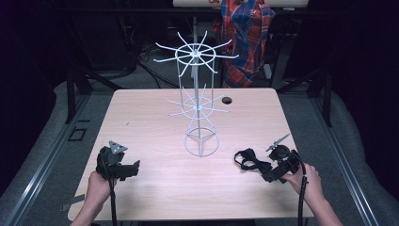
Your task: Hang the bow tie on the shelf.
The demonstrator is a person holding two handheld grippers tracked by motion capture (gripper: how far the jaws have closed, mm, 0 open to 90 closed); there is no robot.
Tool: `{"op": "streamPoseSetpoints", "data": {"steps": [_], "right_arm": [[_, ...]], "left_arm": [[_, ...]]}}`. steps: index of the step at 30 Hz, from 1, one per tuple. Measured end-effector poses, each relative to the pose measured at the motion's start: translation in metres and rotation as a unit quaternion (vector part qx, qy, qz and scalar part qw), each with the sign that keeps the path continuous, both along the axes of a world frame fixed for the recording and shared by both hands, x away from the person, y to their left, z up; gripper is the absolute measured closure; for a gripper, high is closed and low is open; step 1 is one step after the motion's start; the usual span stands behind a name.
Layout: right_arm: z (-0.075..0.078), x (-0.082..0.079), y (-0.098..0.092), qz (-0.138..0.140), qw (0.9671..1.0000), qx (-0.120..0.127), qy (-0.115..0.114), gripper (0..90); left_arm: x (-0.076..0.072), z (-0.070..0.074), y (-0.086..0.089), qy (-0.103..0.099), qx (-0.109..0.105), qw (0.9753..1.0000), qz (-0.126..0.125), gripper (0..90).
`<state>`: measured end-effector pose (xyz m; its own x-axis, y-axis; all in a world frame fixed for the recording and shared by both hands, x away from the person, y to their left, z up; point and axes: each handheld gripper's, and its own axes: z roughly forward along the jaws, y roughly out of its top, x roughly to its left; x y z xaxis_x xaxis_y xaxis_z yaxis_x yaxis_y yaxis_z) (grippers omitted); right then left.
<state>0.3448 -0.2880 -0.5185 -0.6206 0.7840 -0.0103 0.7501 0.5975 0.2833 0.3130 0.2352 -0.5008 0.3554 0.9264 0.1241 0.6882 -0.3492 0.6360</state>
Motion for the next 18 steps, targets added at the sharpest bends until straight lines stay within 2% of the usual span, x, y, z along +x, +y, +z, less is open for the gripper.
{"op": "streamPoseSetpoints", "data": {"steps": [3,4,5,6,9,10,13,18], "right_arm": [[0.0,0.0,0.003,-0.002,0.9999,0.01,-0.004,0.0],[0.0,0.001,0.003,0.004,1.0,0.005,-0.006,0.0],[-0.001,0.001,0.006,-0.003,0.9998,0.015,-0.009,0.0],[0.0,0.002,0.006,0.007,0.9999,0.006,-0.009,0.0],[0.0,0.003,0.009,0.007,0.9999,0.011,-0.007,0.0],[-0.001,0.003,0.011,0.004,0.9998,0.014,-0.013,0.0],[-0.004,0.008,0.016,0.012,0.9999,-0.006,-0.001,0.0],[-0.007,0.012,0.022,0.008,0.9999,-0.008,-0.009,0.0]], "left_arm": [[0.0,0.0,0.0,0.002,0.001,1.0,0.0,15.5],[0.0,0.0,0.0,0.001,0.001,1.0,0.0,15.5],[0.0,0.0,0.0,0.001,0.001,1.0,0.0,15.6],[0.0,0.0,0.0,0.002,0.0,1.0,0.0,15.6],[0.0,0.0,0.0,0.001,0.0,1.0,0.001,15.6],[0.0,-0.001,0.0,0.001,0.0,1.0,0.002,15.6],[0.0,0.0,0.0,0.001,0.001,1.0,0.001,15.6],[0.001,-0.001,0.0,0.002,0.003,1.0,0.002,15.5]]}}
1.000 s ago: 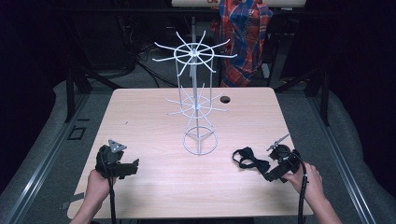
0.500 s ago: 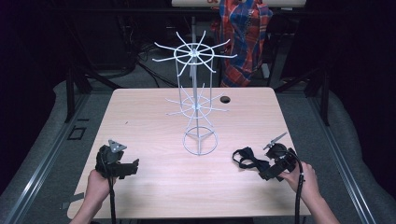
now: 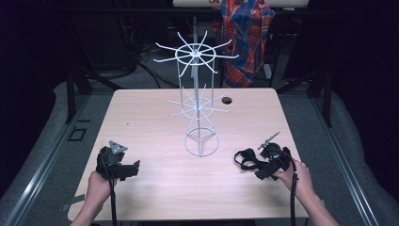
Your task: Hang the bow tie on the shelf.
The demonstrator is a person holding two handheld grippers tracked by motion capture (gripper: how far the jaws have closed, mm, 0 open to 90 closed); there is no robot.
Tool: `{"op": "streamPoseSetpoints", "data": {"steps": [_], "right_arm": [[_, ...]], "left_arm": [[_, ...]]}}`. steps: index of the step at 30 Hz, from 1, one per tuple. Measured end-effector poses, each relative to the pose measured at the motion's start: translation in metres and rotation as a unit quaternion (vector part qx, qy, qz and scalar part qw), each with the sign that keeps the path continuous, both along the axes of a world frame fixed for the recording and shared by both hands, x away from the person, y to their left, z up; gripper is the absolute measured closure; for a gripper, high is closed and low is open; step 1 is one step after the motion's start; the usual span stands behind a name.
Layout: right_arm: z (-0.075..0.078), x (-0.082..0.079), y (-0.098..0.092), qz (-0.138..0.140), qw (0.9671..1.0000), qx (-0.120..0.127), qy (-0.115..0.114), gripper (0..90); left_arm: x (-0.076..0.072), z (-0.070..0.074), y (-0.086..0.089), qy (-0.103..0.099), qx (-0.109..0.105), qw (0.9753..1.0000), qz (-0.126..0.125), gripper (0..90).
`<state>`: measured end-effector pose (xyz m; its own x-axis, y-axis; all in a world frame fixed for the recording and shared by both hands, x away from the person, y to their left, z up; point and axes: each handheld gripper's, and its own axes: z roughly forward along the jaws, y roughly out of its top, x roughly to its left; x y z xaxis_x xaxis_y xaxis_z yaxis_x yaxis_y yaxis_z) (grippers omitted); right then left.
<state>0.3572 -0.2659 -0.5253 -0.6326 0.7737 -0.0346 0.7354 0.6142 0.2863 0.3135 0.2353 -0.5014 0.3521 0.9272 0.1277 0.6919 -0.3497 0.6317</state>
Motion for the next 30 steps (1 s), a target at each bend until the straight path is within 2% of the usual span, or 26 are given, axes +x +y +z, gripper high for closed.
{"op": "streamPoseSetpoints", "data": {"steps": [8,13,16,17,19,20,22,23,24,27,28,29,30], "right_arm": [[-0.002,0.008,0.006,-0.003,0.9999,0.006,-0.007,0.0],[-0.004,0.014,0.009,-0.001,1.0,0.006,0.0,0.3],[-0.006,0.016,0.011,-0.009,0.9997,0.021,-0.005,12.6],[-0.006,0.016,0.011,-0.009,0.9997,0.021,-0.005,12.6],[-0.006,0.02,0.014,-0.001,1.0,0.007,0.006,19.0],[-0.006,0.02,0.014,-0.001,1.0,0.007,0.006,19.0],[-0.01,0.019,0.018,-0.007,0.9999,0.013,0.002,27.6],[-0.01,0.019,0.018,-0.007,0.9999,0.013,0.002,27.6],[-0.009,0.02,0.018,0.0,1.0,0.006,0.006,31.1],[-0.012,0.019,0.02,-0.005,1.0,0.006,0.006,37.3],[-0.012,0.019,0.02,-0.002,1.0,-0.005,0.007,39.1],[-0.012,0.019,0.02,-0.003,0.9999,-0.006,0.008,41.6],[-0.012,0.019,0.02,-0.001,0.9998,-0.015,0.011,46.8]], "left_arm": [[0.0,0.0,0.0,0.0,0.001,1.0,0.001,15.6],[0.0,0.0,0.0,0.0,0.002,1.0,0.001,15.6],[0.0,0.0,0.0,0.0,0.002,1.0,0.001,15.6],[0.0,0.0,0.0,0.0,0.002,1.0,0.001,15.5],[0.0,0.0,0.0,0.0,0.002,1.0,0.001,15.6],[0.0,0.0,0.0,0.0,0.001,1.0,0.001,15.6],[0.0,0.0,0.0,0.0,0.001,1.0,0.001,15.5],[0.0,0.0,0.0,0.0,0.001,1.0,0.001,15.6],[0.0,0.0,0.0,0.0,0.002,1.0,0.001,15.6],[0.0,0.0,0.0,0.0,0.002,1.0,0.001,15.6],[0.0,0.0,0.0,0.0,0.002,1.0,0.001,15.5],[0.0,0.0,0.0,-0.001,0.001,1.0,0.0,15.5],[0.0,0.0,0.0,-0.001,0.001,1.0,0.0,15.6]]}}
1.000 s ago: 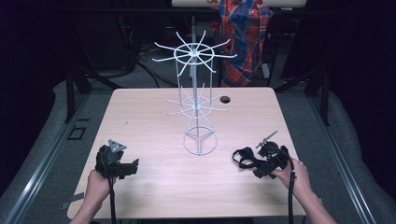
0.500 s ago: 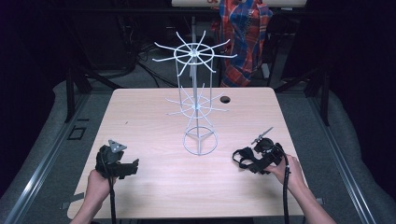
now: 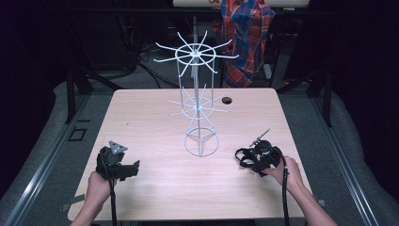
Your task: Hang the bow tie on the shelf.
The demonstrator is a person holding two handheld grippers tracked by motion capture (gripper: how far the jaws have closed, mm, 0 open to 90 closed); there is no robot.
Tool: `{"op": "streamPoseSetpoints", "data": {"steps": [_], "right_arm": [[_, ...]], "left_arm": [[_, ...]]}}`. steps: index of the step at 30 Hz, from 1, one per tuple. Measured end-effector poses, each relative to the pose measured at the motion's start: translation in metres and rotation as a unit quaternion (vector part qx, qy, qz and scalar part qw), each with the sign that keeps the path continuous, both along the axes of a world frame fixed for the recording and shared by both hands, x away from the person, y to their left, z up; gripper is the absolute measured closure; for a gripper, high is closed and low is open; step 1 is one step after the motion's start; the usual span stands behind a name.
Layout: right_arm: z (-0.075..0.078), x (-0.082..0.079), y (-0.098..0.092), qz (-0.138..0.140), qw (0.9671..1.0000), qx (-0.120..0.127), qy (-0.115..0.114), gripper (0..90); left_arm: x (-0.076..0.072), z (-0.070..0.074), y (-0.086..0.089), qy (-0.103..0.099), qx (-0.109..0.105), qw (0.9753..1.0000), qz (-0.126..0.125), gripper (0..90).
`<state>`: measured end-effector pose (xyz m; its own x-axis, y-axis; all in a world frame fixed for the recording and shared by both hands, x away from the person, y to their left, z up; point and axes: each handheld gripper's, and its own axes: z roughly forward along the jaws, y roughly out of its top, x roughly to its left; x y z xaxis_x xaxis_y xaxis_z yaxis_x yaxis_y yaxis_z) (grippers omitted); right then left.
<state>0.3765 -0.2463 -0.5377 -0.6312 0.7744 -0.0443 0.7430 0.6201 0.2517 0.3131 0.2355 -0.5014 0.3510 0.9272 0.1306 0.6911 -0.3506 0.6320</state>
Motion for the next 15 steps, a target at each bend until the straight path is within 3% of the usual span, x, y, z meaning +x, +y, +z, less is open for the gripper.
{"op": "streamPoseSetpoints", "data": {"steps": [15], "right_arm": [[-0.0026,-0.002,0.0011,0.0,0.9995,-0.029,-0.014,74.4]], "left_arm": [[-0.0007,0.0006,0.0005,-0.001,-0.001,1.0,-0.001,15.5]]}}
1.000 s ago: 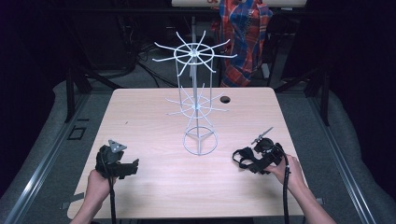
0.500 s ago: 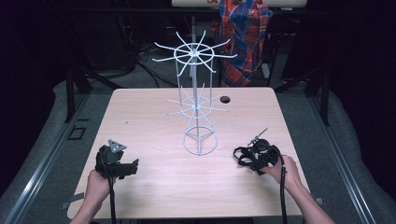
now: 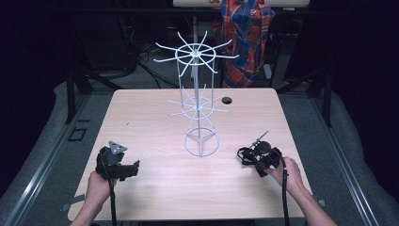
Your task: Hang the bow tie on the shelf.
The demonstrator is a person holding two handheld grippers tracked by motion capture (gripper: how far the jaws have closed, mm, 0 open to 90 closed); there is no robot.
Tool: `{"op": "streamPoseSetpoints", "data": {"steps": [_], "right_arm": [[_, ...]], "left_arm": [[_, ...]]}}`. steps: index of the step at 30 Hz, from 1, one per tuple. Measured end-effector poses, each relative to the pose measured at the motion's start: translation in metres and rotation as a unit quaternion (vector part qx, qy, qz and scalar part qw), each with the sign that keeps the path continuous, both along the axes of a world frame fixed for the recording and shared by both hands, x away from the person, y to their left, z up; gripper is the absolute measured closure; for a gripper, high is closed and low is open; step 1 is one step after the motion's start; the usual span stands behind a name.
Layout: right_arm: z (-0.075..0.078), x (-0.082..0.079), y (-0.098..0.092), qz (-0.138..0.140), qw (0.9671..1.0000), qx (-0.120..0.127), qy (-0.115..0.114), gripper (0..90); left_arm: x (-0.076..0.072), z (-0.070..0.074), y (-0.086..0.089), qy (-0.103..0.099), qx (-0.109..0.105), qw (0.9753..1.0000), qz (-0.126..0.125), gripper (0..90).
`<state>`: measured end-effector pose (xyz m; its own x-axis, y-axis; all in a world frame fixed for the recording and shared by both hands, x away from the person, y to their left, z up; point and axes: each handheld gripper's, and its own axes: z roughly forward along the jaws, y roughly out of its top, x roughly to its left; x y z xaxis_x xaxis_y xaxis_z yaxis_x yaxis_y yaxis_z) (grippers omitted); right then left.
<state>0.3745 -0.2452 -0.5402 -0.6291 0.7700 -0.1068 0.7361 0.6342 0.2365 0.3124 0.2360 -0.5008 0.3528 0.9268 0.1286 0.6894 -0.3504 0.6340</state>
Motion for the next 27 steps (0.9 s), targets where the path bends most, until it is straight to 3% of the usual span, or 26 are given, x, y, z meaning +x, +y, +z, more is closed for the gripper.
{"op": "streamPoseSetpoints", "data": {"steps": [2,3,20,22,25,27], "right_arm": [[-0.001,-0.002,0.001,-0.012,0.9999,0.006,-0.011,76.0],[0.001,-0.001,0.0,-0.005,1.0,0.006,-0.003,76.5],[0.017,-0.004,-0.002,-0.008,0.9975,0.061,-0.035,76.9],[0.016,-0.005,-0.001,-0.015,0.9962,0.071,-0.048,76.9],[0.02,-0.004,-0.003,-0.008,0.9971,0.065,-0.04,76.9],[0.021,-0.005,-0.004,-0.011,0.9959,0.077,-0.047,76.9]], "left_arm": [[0.0,0.0,0.0,0.0,0.0,1.0,0.0,15.6],[0.0,0.0,0.0,0.0,0.0,1.0,0.0,15.6],[0.0,0.0,0.001,0.001,-0.001,1.0,0.001,15.6],[0.0,0.0,0.001,0.001,-0.001,1.0,0.001,15.6],[0.0,0.0,0.001,0.001,-0.001,1.0,0.001,15.6],[0.0,0.0,0.001,0.001,-0.001,1.0,0.001,15.5]]}}
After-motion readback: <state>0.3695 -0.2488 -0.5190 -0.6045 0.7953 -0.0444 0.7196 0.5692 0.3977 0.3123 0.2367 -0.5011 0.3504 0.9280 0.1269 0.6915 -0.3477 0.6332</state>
